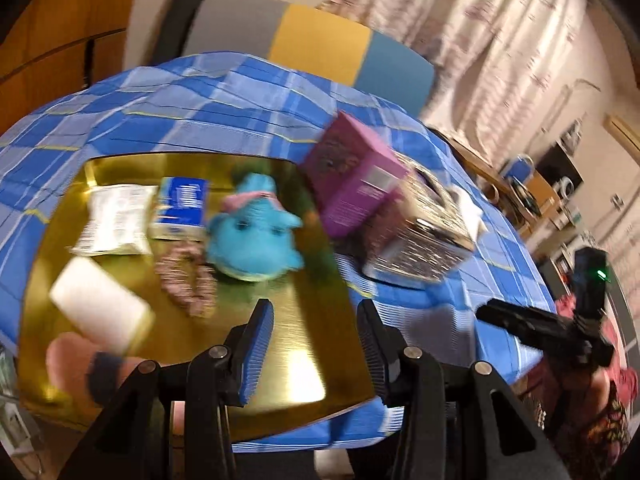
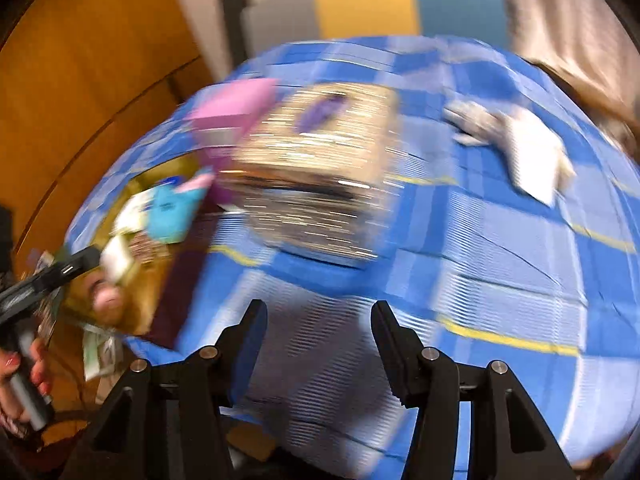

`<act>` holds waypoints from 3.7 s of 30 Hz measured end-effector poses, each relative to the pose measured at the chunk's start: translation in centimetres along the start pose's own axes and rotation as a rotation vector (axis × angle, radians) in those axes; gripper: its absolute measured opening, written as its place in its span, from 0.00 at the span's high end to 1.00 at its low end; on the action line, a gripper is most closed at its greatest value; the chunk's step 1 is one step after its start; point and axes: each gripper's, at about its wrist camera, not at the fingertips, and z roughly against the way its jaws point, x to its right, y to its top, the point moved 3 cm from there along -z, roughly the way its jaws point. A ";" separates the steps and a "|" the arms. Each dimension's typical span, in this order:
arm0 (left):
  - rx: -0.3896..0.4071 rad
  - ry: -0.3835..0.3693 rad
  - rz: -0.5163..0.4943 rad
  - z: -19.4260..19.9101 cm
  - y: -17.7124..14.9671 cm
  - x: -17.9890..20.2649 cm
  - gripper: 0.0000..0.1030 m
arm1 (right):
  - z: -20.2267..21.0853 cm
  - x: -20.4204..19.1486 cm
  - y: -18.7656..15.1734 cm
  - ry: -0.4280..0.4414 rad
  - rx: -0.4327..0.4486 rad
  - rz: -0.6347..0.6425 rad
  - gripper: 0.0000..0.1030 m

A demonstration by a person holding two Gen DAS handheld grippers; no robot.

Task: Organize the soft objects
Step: 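Move the right tool to the tan mesh roll and grasp it, then grasp the white waffle towel with the left tool while the right tool holds the tan roll, then carry the white waffle towel into the gold tray and open the left tool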

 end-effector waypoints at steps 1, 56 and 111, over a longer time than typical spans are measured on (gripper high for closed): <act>-0.014 -0.018 -0.020 -0.4 -0.2 1.2 0.58 | -0.1 1.4 -0.1 -0.027 -0.002 -0.024 0.46; -0.236 -0.164 -0.232 -19.0 5.3 28.3 0.45 | -3.6 28.8 6.2 -0.176 -0.009 -0.493 0.78; -0.186 -0.159 -0.225 -15.6 1.0 26.1 0.92 | -3.5 28.2 6.1 -0.174 -0.008 -0.455 0.78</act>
